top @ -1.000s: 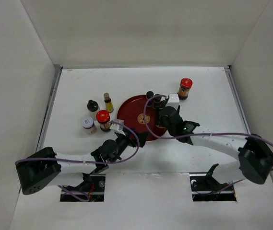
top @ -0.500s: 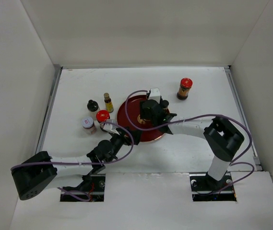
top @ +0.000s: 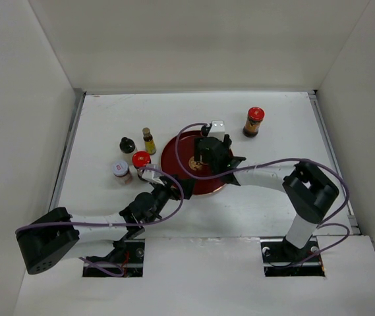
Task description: Organize the condiment bottles
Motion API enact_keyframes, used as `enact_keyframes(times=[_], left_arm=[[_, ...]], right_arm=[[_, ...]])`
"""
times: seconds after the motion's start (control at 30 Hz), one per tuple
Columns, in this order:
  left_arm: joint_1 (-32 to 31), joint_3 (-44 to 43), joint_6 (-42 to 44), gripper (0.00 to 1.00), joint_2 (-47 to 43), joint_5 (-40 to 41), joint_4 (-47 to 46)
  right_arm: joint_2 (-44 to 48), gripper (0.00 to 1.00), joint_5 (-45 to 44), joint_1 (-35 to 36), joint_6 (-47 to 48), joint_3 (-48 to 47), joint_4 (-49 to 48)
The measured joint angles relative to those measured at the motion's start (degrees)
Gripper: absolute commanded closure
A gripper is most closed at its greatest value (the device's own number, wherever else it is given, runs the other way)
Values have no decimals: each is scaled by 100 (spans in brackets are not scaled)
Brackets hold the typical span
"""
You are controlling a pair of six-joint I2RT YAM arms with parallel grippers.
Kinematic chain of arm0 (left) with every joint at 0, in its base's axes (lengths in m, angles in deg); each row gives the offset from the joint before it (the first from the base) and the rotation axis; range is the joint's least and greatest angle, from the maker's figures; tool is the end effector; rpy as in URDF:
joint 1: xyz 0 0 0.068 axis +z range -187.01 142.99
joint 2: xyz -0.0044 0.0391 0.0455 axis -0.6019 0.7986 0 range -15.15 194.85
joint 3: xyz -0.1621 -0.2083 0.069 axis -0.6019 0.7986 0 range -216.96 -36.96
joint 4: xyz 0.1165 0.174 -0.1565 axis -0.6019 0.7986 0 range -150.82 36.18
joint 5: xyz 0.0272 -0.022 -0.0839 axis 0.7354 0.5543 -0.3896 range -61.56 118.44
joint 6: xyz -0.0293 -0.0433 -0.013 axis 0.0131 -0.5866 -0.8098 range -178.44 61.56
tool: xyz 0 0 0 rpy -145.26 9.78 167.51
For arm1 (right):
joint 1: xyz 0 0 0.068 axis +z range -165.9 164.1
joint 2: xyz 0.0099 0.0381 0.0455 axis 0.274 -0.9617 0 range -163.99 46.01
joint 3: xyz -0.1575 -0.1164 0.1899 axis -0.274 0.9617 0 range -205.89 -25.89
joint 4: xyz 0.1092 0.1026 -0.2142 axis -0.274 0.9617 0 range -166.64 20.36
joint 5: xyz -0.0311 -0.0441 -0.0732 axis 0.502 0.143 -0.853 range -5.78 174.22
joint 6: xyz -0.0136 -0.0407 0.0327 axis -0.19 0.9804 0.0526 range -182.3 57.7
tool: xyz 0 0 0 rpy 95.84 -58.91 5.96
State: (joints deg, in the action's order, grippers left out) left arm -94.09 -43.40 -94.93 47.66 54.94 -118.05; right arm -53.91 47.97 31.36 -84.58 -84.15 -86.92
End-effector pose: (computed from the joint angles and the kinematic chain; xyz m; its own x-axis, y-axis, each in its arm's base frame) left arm 0.1169 -0.1515 0.1792 -0.2961 -0.5219 -0.8000 0.4140 0.6846 -0.5999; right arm 0.2706 0.2619 0.2020 -0.4217 -0.0056 -0.9067 -0.0971 0.9945 0.0390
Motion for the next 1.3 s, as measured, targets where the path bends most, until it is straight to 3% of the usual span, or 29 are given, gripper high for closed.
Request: enact_keyframes(times=[0.17,0.27,0.3,0.43,0.47,0.53,0.57,0.63,0.7,0.97,1.3], left_arm=[[-9,0,0,0,0,0,0],[-11,0,0,0,0,-2,0],[-11,0,0,0,0,-2,0],[-70,0,0,0,85,-7,-4],[-81,0,2,0,127,-17,-2],[-105,0,2,0,188,-31,-2],[-111,-2,2,0,210,-42,-2],[-118,-7,2,0,249,-55,-2],[-120,-7,2,0,267,-59,0],[-122,-7,2,0,269,-68,-2],[-122,-7,2,0,293,-85,-2]], right_arm=[[533,8,-11,-9,-20,120,-52],[992,10,109,-81,-20,203,-101],[1156,15,151,-136,-20,245,-107],[1781,49,348,-734,-7,474,-151],[1902,51,378,-999,-15,503,-153],[2020,47,378,-1508,-20,514,-155],[2033,40,380,-1790,-15,505,-131],[1950,16,361,-2264,11,422,37],[1692,2,326,-2614,122,177,289],[306,0,411,-2900,608,-1119,977],[-444,0,855,-3117,640,-1593,1178]])
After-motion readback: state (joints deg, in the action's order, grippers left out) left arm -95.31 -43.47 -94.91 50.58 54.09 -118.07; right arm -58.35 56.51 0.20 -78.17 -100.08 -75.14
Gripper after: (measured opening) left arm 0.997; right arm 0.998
